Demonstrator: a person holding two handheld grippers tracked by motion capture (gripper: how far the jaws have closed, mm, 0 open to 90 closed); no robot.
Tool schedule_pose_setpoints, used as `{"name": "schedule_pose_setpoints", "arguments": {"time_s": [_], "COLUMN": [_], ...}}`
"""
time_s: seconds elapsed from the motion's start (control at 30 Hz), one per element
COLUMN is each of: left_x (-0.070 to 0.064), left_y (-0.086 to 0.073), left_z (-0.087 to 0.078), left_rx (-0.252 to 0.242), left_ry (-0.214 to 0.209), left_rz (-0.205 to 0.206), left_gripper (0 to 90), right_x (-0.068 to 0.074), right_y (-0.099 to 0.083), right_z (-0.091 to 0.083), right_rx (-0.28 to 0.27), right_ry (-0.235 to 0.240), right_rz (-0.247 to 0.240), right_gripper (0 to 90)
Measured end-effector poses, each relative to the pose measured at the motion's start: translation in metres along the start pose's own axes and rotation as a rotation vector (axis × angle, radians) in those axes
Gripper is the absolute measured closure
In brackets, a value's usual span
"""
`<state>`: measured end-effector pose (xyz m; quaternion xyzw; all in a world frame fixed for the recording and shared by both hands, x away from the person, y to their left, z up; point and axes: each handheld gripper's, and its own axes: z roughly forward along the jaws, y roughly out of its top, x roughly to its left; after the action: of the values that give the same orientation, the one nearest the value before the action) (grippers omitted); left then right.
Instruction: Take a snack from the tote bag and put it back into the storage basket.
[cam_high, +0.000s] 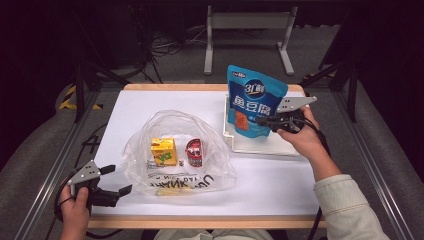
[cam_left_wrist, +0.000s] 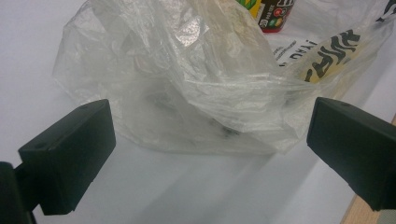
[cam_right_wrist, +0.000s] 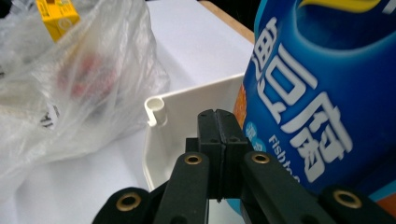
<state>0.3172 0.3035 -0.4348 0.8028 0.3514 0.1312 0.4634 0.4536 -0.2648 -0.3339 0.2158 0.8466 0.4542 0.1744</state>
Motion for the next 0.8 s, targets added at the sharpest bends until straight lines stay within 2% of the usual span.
{"name": "schedule_pose_setpoints", "arguments": {"time_s": [0.23,0.47,0.8], "left_x": [0.0,0.0,0.0], "left_y": [0.0,0.0,0.0], "left_z": [0.0,0.0,0.001], "left_rx": [0.002,0.002,0.0], "left_ry": [0.002,0.002,0.003], "left_rz": [-0.001,-0.001,0.001], "left_gripper": [1.6,1.6,1.6], "right_x": [0.001,0.0,-0.007], "right_y": [-0.015,-0.028,-0.04], "right_z": [0.008,0.016,0.025], "right_rx": [0.024,0.072,0.12], "right_ry": [0.001,-0.007,-0.054], "right_rz": [0.017,0.024,0.039], "right_gripper": [90.0,90.0,90.0]}}
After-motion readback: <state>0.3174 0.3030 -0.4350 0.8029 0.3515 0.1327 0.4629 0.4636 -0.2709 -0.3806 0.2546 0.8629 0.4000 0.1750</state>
